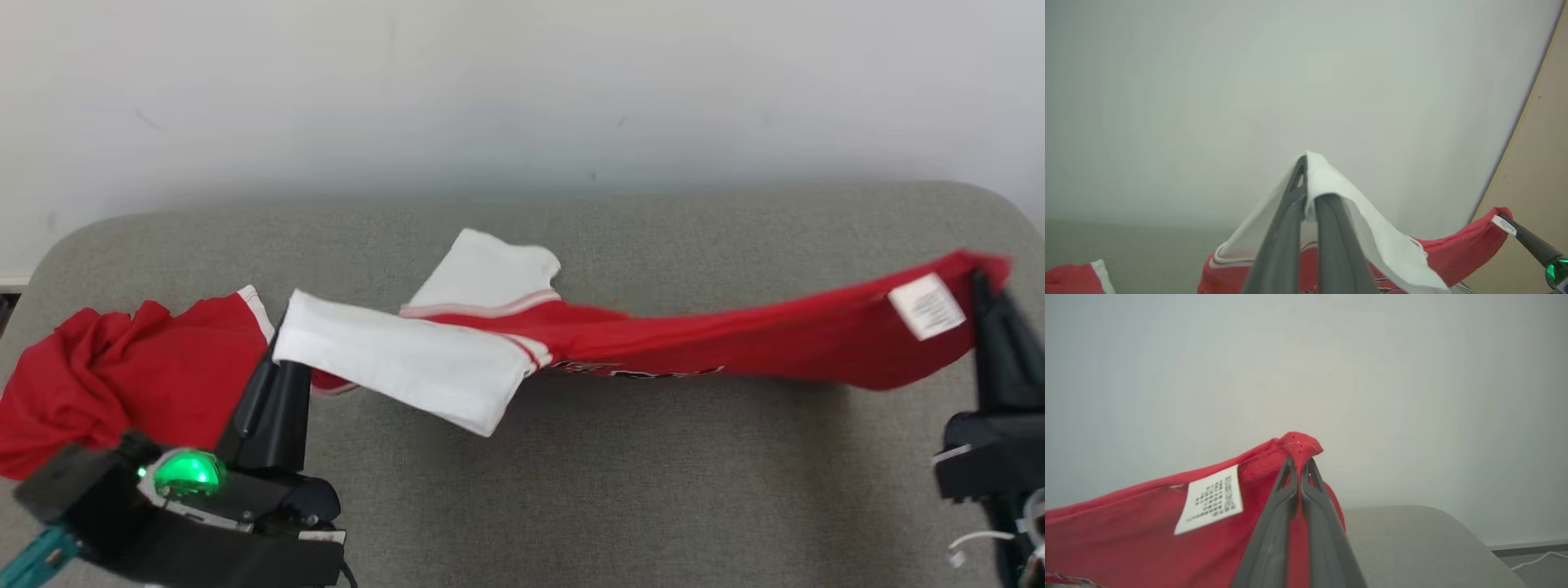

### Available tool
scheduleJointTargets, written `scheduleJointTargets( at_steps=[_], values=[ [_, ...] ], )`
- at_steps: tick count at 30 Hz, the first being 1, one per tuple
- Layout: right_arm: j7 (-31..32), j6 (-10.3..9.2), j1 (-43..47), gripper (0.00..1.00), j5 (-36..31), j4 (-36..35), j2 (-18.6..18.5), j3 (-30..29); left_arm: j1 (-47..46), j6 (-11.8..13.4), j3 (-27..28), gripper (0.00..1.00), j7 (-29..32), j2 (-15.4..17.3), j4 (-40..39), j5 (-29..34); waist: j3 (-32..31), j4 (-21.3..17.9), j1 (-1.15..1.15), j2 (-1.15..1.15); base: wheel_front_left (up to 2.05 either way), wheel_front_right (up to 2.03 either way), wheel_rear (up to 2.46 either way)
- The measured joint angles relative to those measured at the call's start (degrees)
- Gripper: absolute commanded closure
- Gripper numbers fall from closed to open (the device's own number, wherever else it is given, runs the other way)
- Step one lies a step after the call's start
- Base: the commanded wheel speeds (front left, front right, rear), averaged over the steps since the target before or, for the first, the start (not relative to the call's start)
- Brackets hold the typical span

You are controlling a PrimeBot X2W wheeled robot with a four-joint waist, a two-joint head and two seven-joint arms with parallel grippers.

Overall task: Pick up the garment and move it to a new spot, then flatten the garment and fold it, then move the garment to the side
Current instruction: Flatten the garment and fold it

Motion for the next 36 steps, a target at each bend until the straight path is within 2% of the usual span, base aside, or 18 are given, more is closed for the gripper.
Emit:
scheduleJointTargets(
  at_steps=[5,9,11,13,18,21,24,25,26,27,28,31,32,34,36],
  values=[
    [-1.3,-0.44,-1.6,1.0,-0.3,-8.1,-1.1,-3.6,-1.1,-1.4,-1.0,1.0,0.4,-0.9,-8.7,-1.7,1.1,0.0,0.0,0.0,0.0,0.0,0.0],
    [1.4,0.03,-9.8,1.0,1.0,-6.8,-2.4,-2.5,-8.4,-2.1,-1.4,1.0,3.6,-1.2,-7.1,-3.7,2.7,0.0,0.01,0.0,0.0,0.0,0.0],
    [4.0,1.1,-16.3,1.0,2.7,-2.6,-2.6,0.0,-14.1,-2.0,-1.1,1.0,6.0,-0.8,-2.2,-3.4,3.8,-0.1,0.01,0.0,0.0,0.0,0.0],
    [7.9,2.16,-27.1,1.0,4.8,7.8,-1.9,4.8,-23.1,-1.9,0.4,1.0,8.9,-0.9,8.5,-3.7,5.8,-0.3,0.02,0.0,0.0,0.0,0.0],
    [12.4,2.61,-46.2,1.0,4.0,28.3,3.4,11.8,-39.5,0.3,4.4,1.0,10.4,-0.6,28.1,-1.1,9.3,-1.1,0.03,0.01,0.0,0.0,0.0],
    [11.8,2.71,-56.0,1.0,2.2,33.2,3.7,11.2,-51.0,2.1,5.1,1.0,7.8,-1.7,33.7,2.1,11.1,-1.8,0.04,0.01,0.0,0.0,0.0],
    [10.1,4.33,-62.0,1.0,-0.5,33.3,-0.9,9.9,-60.2,2.1,4.0,1.0,3.7,-5.0,32.2,4.5,12.5,-2.1,0.02,0.0,0.0,0.0,0.0],
    [9.6,4.87,-63.0,1.0,-0.7,33.3,-2.7,9.3,-61.9,2.1,3.7,1.0,2.4,-6.2,31.3,4.6,12.9,-2.0,0.02,0.0,0.0,0.0,0.0],
    [9.6,4.87,-63.0,1.0,-0.7,33.3,-2.7,9.3,-61.9,2.1,3.7,1.0,2.4,-6.2,31.3,4.6,12.9,-2.0,0.02,0.0,0.0,0.0,0.0],
    [8.5,5.8,-63.7,1.0,-1.2,33.9,-5.3,8.4,-63.1,1.7,3.2,1.0,0.0,-7.5,30.1,4.6,13.5,-1.5,0.02,0.01,0.0,0.0,0.0],
    [8.0,6.22,-63.6,1.0,-1.2,34.3,-5.8,8.2,-62.8,1.5,2.7,1.0,-0.8,-7.2,30.1,4.9,13.6,-1.1,0.02,0.01,0.0,0.0,0.0],
    [7.6,6.97,-62.8,1.0,-1.2,34.4,-5.7,8.6,-61.1,1.5,1.9,1.0,-2.1,-5.5,29.0,7.4,13.9,-0.4,0.02,0.01,0.0,0.0,0.0],
    [7.5,7.84,-59.4,1.0,-1.5,34.3,-5.7,9.6,-58.1,0.9,1.5,1.0,-2.9,-3.2,27.5,8.6,14.3,0.2,0.01,0.0,0.0,0.0,0.0],
    [7.8,8.46,-54.0,1.0,-1.5,34.9,-5.7,10.0,-53.5,0.4,-0.5,1.0,-2.8,-1.3,26.9,10.1,14.9,0.6,0.0,0.0,0.0,0.0,0.0],
    [8.4,8.67,-48.5,1.0,-1.4,36.3,-5.6,10.6,-47.0,0.0,-2.7,1.0,-2.7,-1.2,27.5,11.0,15.7,0.9,0.01,0.01,0.0,0.0,0.0]
  ],
)
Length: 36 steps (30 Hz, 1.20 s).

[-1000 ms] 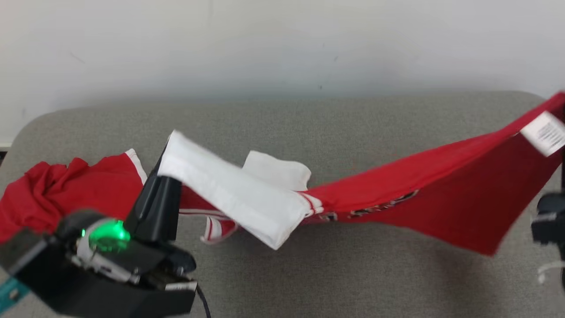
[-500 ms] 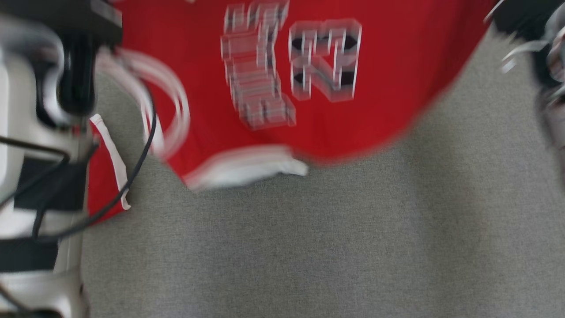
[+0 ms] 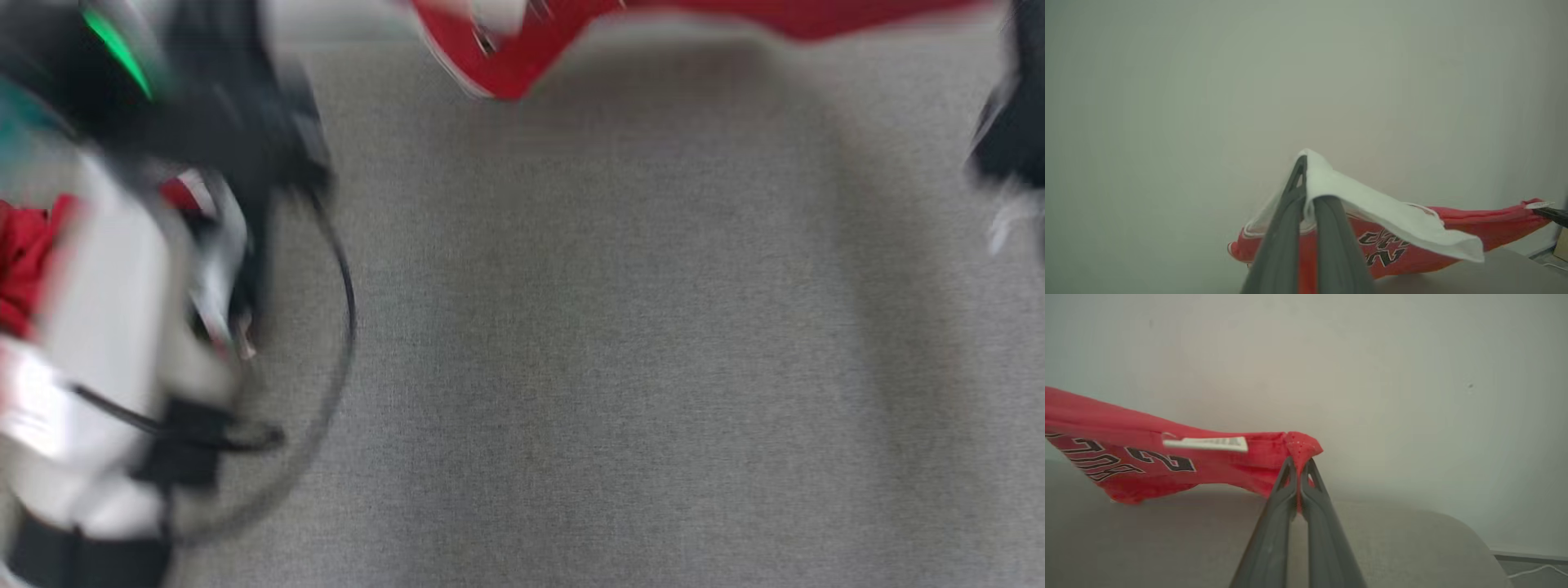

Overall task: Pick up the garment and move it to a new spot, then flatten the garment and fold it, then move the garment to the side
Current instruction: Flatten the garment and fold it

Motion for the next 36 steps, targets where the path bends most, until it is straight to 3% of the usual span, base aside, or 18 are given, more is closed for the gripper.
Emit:
scheduleJointTargets(
  at_steps=[5,12,25,31,36],
  values=[
    [0.4,0.76,8.4,1.0,1.0,2.8,2.3,1.6,16.5,1.1,-1.4,1.0,-0.6,0.0,5.3,-0.6,2.4,0.5,0.0,0.0,0.0,0.0,0.0],
    [-1.9,1.34,11.9,1.0,2.1,6.6,3.2,1.4,21.4,1.8,-2.0,1.0,-5.0,-2.7,10.9,-1.6,5.2,1.2,0.01,0.0,0.0,0.0,0.0],
    [-5.6,1.97,29.1,1.0,1.8,4.6,3.1,3.2,37.0,2.2,-4.0,1.0,-6.7,-1.7,11.1,-1.2,-2.2,2.8,-0.01,-0.02,0.0,0.0,0.0],
    [-6.4,-0.57,38.9,1.0,2.9,1.7,4.3,1.7,45.8,3.1,-4.3,1.0,-6.9,-1.9,9.9,-1.7,-6.9,3.4,-0.02,-0.02,0.0,0.0,0.0],
    [-6.1,-1.76,41.8,1.0,3.3,-0.6,4.4,0.9,47.9,3.1,-4.9,1.0,-7.1,-1.9,8.4,-1.9,-9.3,3.6,-0.02,-0.02,0.0,0.0,0.0]
  ],
)
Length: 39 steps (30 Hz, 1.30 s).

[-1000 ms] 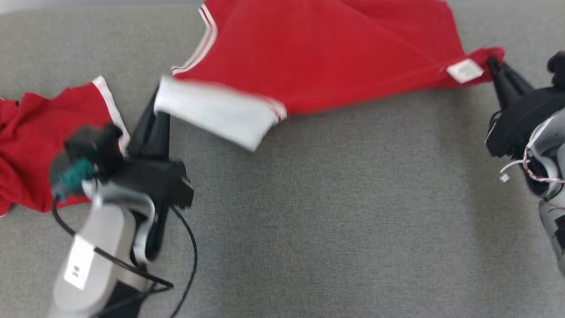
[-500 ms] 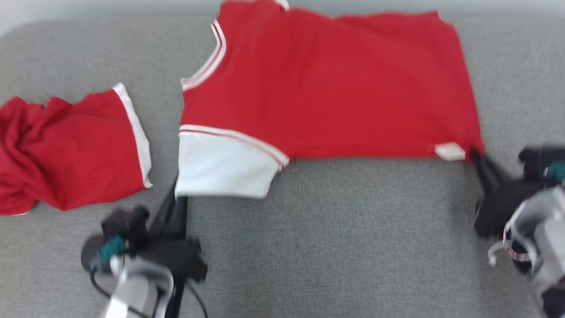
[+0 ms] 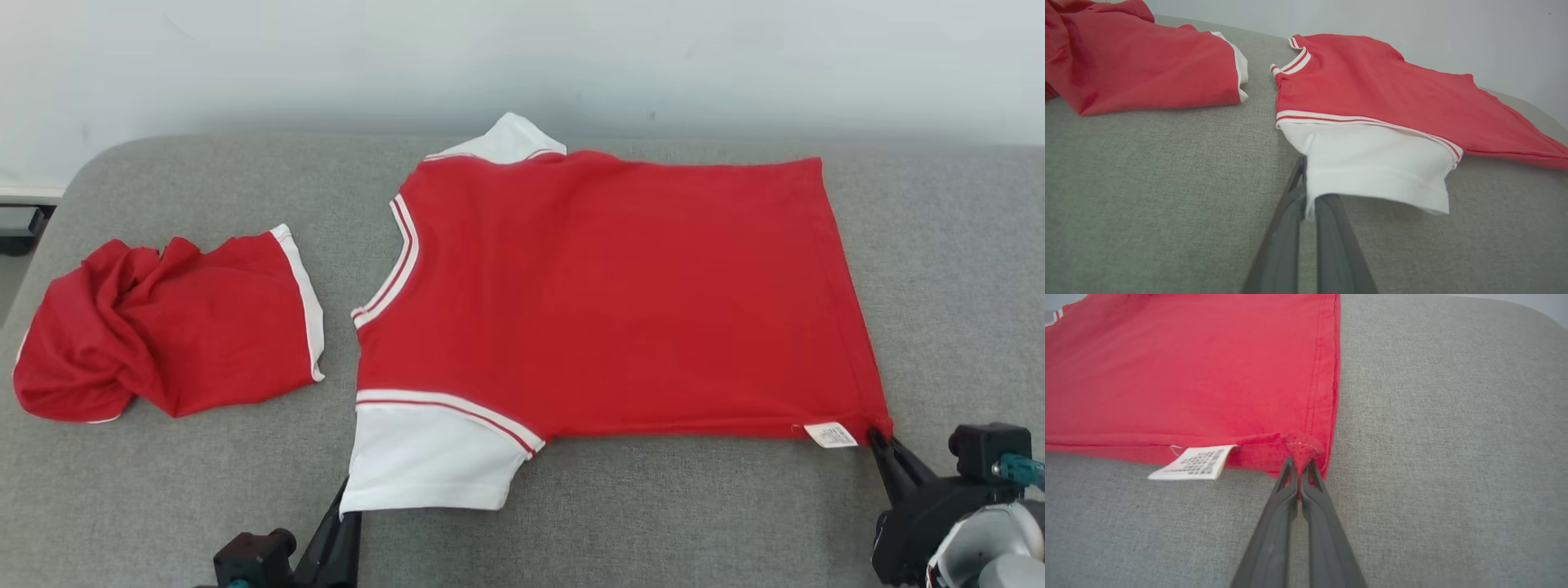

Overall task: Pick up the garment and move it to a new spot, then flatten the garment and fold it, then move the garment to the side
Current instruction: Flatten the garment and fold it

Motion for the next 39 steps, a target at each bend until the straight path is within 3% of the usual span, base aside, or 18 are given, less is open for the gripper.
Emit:
scheduleJointTargets(
  at_steps=[17,38,39],
  values=[
    [2.0,-3.9,11.0,1.0,1.7,-9.6,0.4,-1.2,3.9,1.0,0.1,1.0,0.0,1.4,-1.6,0.0,-1.4,0.9,0.02,0.0,0.0,0.0,0.0],
    [5.6,-5.91,18.7,1.0,2.6,-16.2,2.4,-0.2,9.4,2.0,0.2,1.0,2.1,3.4,1.8,0.1,-3.1,0.3,0.02,0.01,0.0,0.0,0.0],
    [5.8,-5.91,18.7,0.55,2.6,-16.3,2.3,0.1,9.4,2.0,0.2,1.0,2.2,3.4,2.0,0.1,-3.1,0.2,0.02,0.01,0.0,0.0,0.0]
  ],
)
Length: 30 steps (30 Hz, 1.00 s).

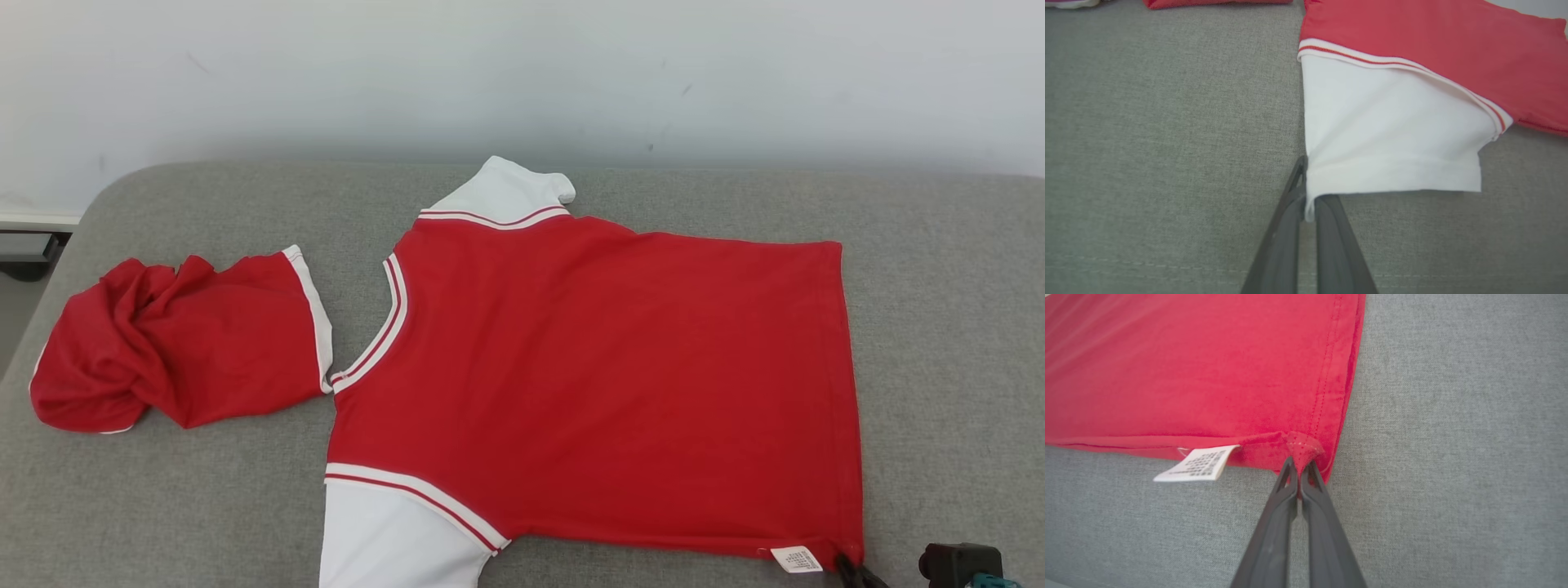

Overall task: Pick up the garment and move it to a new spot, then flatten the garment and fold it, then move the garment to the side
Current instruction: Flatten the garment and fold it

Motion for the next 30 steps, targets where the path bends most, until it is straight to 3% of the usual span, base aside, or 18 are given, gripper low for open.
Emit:
scheduleJointTargets(
  at_steps=[1,2,3,5,6,7,12,16,23,30],
  values=[
    [0.4,0.0,0.0,0.1,0.0,-0.1,0.0,0.1,0.0,0.0,-0.1,1.0,0.4,0.0,0.2,0.0,0.0,-0.1,0.0,0.0,0.0,0.0,0.0],
    [0.6,0.0,0.0,0.0,0.0,-0.1,0.0,0.2,0.0,0.0,-0.3,0.83,0.4,-0.1,0.4,0.0,0.0,-0.1,0.0,0.0,0.0,0.0,0.0],
    [0.9,0.0,0.0,0.0,0.0,-0.1,-0.1,0.3,0.0,0.0,-0.4,0.64,0.5,-0.1,0.5,0.0,0.0,-0.2,0.0,0.0,0.0,0.0,0.0],
    [1.1,0.0,0.0,0.0,0.0,0.0,-0.2,0.4,0.0,0.0,-0.6,0.4,0.9,-0.1,0.7,0.0,0.1,-0.2,0.0,0.0,0.0,0.0,0.0],
    [1.3,-0.01,0.0,0.0,-0.1,0.2,-0.3,0.5,0.0,0.0,-0.8,0.1,0.9,-0.3,1.0,0.0,0.1,-0.3,0.0,0.0,0.0,0.0,0.0],
    [1.4,-0.01,0.0,0.0,-0.2,0.4,-0.5,0.6,0.0,-0.1,-1.1,0.01,1.0,-0.4,1.2,0.0,0.1,-0.3,0.0,0.0,0.0,0.0,0.0],
    [1.9,-0.21,-0.1,0.0,-0.4,1.0,-0.7,0.4,0.1,-0.8,-1.9,0.0,2.4,-0.7,2.7,0.0,0.3,-0.2,0.0,0.0,0.0,0.0,0.0],
    [2.1,-0.37,-0.1,0.0,-0.4,0.0,-1.7,-0.7,0.2,-0.5,-1.3,0.0,2.5,1.0,3.7,0.5,0.4,0.0,0.0,0.0,0.0,0.0,0.0],
    [2.3,-0.24,2.2,0.0,0.1,-2.7,-3.8,-2.4,0.2,0.6,3.4,0.0,1.8,4.4,3.9,0.7,-0.5,0.2,0.0,0.0,0.0,0.0,0.0],
    [0.5,-0.26,3.1,0.0,1.2,-8.9,-5.0,-5.6,-0.6,1.1,6.5,0.0,-0.6,4.4,-1.4,0.3,-2.7,-0.4,0.0,0.0,0.0,0.0,0.0]
  ],
)
